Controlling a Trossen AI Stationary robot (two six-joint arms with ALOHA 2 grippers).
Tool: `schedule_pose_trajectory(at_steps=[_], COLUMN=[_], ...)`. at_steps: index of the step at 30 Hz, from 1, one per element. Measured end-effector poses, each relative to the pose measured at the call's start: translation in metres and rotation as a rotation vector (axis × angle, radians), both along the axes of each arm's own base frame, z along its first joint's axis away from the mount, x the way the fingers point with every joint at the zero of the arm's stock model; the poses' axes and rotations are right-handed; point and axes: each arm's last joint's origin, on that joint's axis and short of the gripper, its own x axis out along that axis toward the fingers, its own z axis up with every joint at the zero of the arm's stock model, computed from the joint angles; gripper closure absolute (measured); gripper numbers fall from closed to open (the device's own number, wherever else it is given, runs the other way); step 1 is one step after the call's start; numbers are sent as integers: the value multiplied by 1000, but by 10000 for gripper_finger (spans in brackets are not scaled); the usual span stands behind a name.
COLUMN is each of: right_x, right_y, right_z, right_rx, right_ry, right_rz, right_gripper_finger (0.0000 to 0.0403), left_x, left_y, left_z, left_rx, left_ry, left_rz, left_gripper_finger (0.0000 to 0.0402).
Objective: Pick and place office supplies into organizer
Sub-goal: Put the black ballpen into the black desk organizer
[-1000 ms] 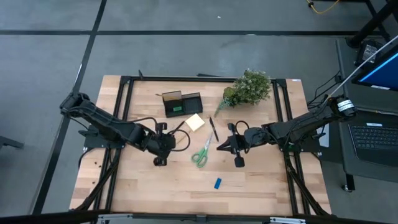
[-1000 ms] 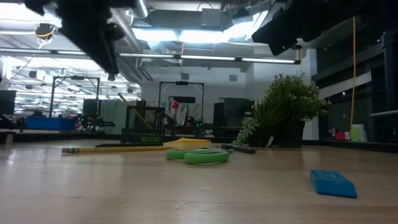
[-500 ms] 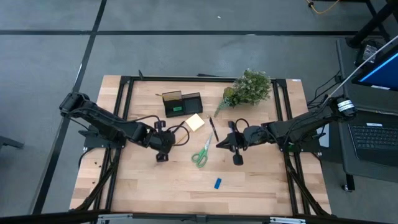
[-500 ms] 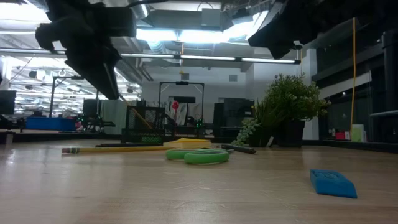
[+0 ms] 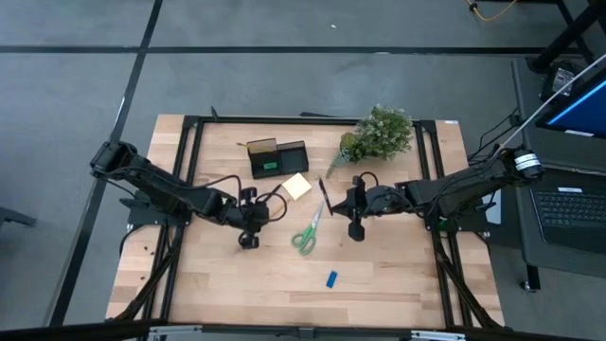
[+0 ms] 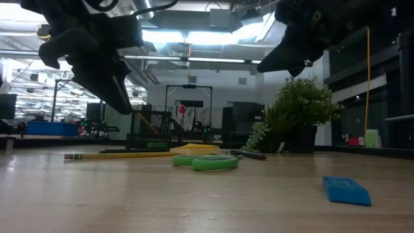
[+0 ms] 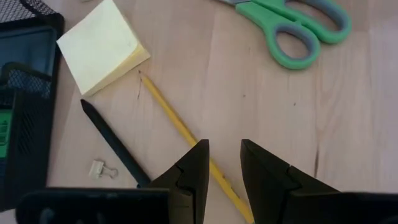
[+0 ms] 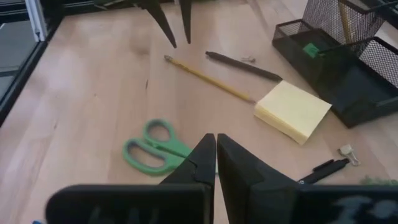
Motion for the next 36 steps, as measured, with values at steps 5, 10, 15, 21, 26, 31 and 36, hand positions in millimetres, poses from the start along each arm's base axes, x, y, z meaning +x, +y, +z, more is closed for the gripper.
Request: schedule_pose_trajectory(at_steps=[5,10,15,21,26,31,36], right_x=[1,1,0,0,0,-1,-2], right_y=[-3,-3,-3,-3,-3,-3,-4], right_z=[0,0,0,-1,-2,-3,-5], right_rx=[-3,-4,-4,-5,-6,-7,-9], right_ry=[0,1,1,17,20,31,56], right_rz=[-11,-9,-9,-9,-8,-8,-9], right_gripper_finger=[384,384,384,384,384,384,384], left_x=[1,0,-5,-6,-6,-6,-4], left_y=[9,21,37,52,57,59,59], left_z=[0,-2,-6,-8,-8,-8,-12], left_rx=[16,-10,-46,-92,-112,-120,-144], left_ry=[9,37,106,130,130,126,131], left_rz=[37,122,254,346,375,396,450], left_gripper_finger=[316,315,315,313,287,250,222])
